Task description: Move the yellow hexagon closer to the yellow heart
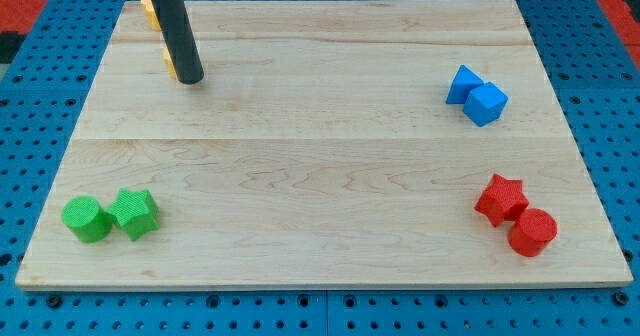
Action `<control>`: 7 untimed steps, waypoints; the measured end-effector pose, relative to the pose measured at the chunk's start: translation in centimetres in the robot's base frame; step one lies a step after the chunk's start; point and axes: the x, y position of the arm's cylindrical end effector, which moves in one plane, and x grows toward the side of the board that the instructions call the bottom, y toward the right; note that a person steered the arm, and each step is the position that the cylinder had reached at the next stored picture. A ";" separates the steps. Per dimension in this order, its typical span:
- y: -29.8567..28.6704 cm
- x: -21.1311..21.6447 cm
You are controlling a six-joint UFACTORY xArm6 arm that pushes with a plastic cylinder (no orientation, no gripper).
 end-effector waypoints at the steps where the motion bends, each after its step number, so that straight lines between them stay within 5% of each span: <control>1: 0.0 -1.7; 7: -5.4 -4.5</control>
